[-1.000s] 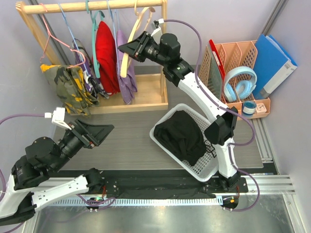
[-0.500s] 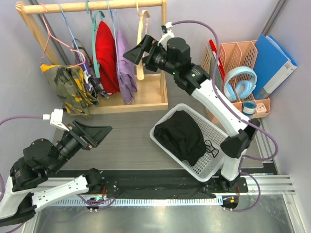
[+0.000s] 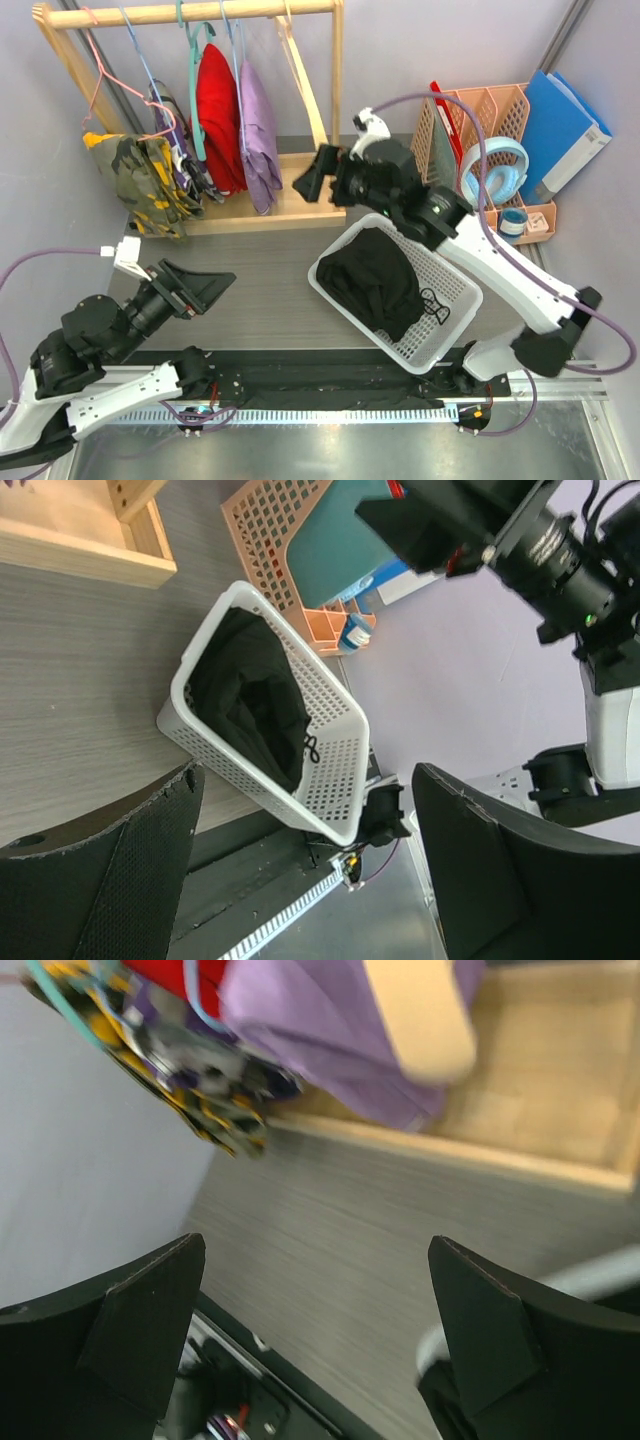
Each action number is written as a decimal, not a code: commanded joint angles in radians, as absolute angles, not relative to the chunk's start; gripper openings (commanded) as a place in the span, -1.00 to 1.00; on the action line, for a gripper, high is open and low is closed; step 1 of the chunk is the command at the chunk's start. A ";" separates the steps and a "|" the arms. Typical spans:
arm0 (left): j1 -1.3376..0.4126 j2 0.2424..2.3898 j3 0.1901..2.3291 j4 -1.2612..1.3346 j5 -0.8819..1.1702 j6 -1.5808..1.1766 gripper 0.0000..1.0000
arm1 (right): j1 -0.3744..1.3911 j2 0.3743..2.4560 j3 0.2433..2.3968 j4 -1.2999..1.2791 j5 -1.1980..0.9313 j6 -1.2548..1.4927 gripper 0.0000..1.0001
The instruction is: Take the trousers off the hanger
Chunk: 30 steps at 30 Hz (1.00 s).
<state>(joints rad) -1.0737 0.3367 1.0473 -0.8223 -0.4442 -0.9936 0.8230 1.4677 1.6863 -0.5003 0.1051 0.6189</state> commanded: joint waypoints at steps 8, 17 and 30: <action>-1.077 0.100 0.677 -0.457 -0.275 -1.015 0.78 | 0.887 0.867 0.894 -0.178 0.233 0.732 0.99; -1.077 -0.014 0.390 -0.166 -0.078 -1.049 0.82 | 0.896 0.520 0.336 0.184 0.186 0.857 0.99; -1.077 -0.040 -0.092 0.542 0.040 -1.308 0.89 | 0.897 0.057 0.000 0.247 0.250 0.936 0.99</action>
<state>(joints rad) -1.0737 0.0093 0.0299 0.2070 0.0071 -1.2079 0.8894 0.0280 0.0437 0.1585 0.2165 0.8940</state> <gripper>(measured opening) 0.943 0.996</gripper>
